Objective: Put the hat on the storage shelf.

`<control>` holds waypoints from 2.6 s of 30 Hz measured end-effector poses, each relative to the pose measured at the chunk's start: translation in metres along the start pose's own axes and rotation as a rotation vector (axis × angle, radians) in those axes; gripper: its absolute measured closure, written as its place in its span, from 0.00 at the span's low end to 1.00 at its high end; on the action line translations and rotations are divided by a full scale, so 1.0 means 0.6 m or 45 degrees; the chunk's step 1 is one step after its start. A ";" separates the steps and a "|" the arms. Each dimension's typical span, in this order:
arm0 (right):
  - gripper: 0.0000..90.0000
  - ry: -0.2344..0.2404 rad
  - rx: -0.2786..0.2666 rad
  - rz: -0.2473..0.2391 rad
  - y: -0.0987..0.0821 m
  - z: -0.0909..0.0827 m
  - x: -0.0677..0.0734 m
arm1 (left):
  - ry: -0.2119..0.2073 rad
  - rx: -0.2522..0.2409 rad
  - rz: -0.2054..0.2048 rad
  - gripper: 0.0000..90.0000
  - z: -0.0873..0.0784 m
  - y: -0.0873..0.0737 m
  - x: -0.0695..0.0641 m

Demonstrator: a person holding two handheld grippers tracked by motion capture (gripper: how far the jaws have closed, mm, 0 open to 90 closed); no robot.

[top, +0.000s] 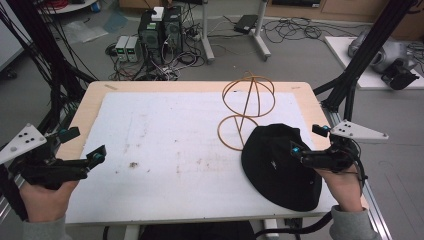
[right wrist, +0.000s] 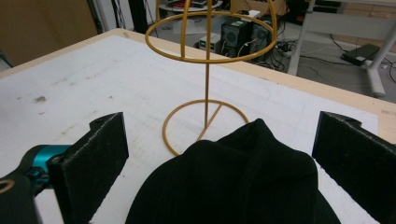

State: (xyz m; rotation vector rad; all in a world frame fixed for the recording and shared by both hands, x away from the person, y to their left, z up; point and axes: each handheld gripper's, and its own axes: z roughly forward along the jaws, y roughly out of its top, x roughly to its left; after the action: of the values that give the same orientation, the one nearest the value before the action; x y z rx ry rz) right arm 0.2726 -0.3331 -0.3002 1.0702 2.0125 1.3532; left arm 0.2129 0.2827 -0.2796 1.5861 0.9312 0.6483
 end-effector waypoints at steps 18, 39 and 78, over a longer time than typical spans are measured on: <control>0.05 -0.048 0.070 0.021 -0.010 0.032 -0.003 | 0.016 0.005 -0.011 0.02 -0.008 -0.005 0.004; 0.40 -0.072 0.212 0.104 -0.032 0.048 -0.018 | 0.029 0.028 -0.031 0.02 -0.004 -0.012 0.014; 0.98 -0.072 0.241 0.052 -0.021 0.029 -0.018 | 0.020 0.029 -0.029 0.02 -0.001 -0.012 0.012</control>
State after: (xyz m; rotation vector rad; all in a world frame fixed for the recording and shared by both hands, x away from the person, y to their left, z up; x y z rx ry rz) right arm 0.2875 -0.3349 -0.3188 1.2244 2.1204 1.1559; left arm 0.2144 0.2896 -0.2869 1.5904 0.9704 0.6366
